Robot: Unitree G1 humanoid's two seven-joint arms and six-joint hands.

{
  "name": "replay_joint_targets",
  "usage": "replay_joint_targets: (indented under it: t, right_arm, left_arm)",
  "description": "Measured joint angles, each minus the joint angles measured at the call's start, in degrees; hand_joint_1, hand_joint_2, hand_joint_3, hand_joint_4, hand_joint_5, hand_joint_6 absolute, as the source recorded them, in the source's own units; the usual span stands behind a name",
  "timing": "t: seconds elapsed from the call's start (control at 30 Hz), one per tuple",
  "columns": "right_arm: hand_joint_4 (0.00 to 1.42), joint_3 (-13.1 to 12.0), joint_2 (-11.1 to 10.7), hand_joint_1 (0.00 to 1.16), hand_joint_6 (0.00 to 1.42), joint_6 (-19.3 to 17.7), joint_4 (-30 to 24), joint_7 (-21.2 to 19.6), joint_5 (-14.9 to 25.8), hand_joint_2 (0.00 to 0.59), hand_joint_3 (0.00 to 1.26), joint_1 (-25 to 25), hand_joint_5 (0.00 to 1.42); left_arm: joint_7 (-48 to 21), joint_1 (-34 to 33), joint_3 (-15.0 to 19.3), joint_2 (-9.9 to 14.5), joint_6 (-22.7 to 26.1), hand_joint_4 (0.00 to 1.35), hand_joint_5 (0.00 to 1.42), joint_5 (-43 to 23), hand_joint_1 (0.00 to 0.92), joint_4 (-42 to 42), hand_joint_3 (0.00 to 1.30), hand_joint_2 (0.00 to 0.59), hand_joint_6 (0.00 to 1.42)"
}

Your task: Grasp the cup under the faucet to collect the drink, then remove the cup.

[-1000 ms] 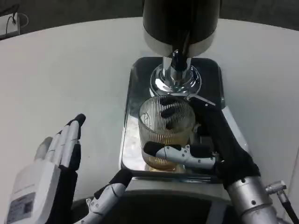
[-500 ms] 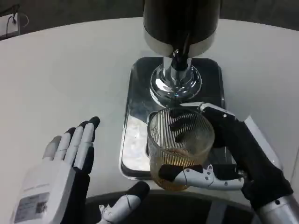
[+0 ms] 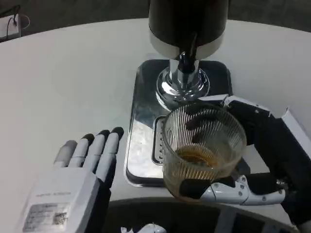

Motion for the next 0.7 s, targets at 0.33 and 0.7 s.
replay_joint_targets:
  t: [0.33, 0.7]
  right_arm:
    - [1.02, -0.7, -0.1, 1.16, 1.42, 0.8, -5.9, 0.6, -0.2, 0.082, 0.82, 3.0, 1.16]
    - [1.01, -2.7, -0.2, 1.16, 1.42, 0.8, -8.0, 0.7, -0.2, 0.082, 0.82, 4.4, 1.16]
  left_arm:
    - [-2.3, 1.6, -4.6, -2.1, -4.4, 0.00, 0.00, 4.4, 0.000, -2.0, 0.00, 0.046, 0.00]
    - [-5.5, -0.7, -6.1, -3.6, -6.9, 0.00, 0.00, 7.4, 0.000, -2.6, 0.00, 0.042, 0.00]
